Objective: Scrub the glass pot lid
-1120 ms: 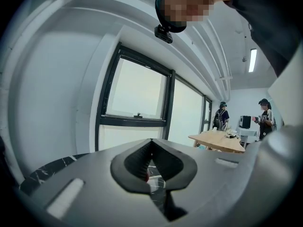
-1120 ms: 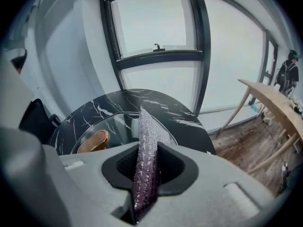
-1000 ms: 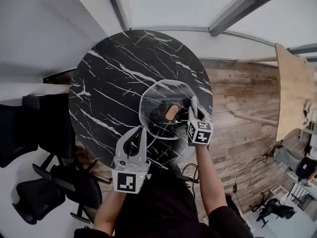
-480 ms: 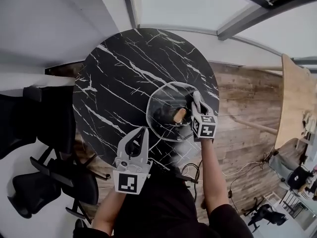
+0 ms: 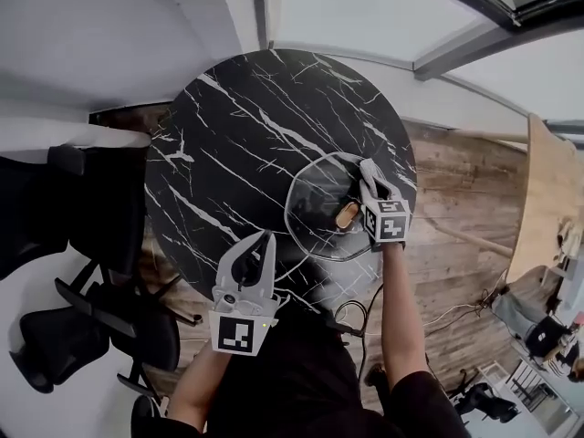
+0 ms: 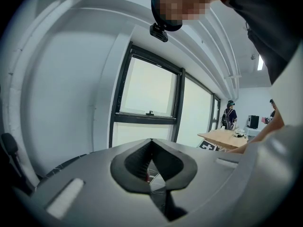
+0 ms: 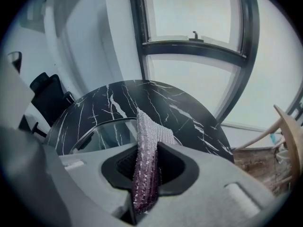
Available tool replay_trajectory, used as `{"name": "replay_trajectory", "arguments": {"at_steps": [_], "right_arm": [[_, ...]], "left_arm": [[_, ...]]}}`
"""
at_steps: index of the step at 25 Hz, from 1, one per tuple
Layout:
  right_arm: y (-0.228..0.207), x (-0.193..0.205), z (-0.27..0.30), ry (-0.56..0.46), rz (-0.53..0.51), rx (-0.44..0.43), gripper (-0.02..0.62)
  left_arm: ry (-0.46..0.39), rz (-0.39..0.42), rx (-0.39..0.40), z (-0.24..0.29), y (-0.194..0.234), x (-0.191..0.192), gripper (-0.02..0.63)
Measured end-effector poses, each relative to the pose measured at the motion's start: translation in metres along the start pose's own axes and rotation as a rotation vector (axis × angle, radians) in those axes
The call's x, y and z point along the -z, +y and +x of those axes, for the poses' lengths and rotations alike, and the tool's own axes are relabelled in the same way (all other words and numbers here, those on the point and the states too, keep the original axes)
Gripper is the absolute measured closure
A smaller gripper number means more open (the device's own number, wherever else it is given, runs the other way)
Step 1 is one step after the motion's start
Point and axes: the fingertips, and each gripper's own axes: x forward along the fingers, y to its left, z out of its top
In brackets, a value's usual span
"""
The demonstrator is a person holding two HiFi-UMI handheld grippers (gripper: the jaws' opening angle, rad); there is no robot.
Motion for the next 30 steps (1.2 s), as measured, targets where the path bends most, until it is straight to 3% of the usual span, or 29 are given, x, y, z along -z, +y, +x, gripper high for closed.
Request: {"name": "replay_trajectory", "arguments": {"at_steps": [11, 20, 30], "right_arm": [[0.037, -0.018, 0.016, 0.085, -0.115, -0.146, 0.522], [0.069, -0.027, 0.026, 0.113, -0.307, -0.188, 0.520], [0.128, -0.023, 0.021, 0.128, -0.509, -0.320, 0.520]], "left_arm": [[0.018, 0.002, -0.001, -0.016, 0.024, 0.003, 0.603], [0.013, 0.006, -0.020, -0.028, 0.050, 0.000, 0.603], [0.008, 0.007, -0.033, -0.041, 0.061, -0.001, 0.603]]}}
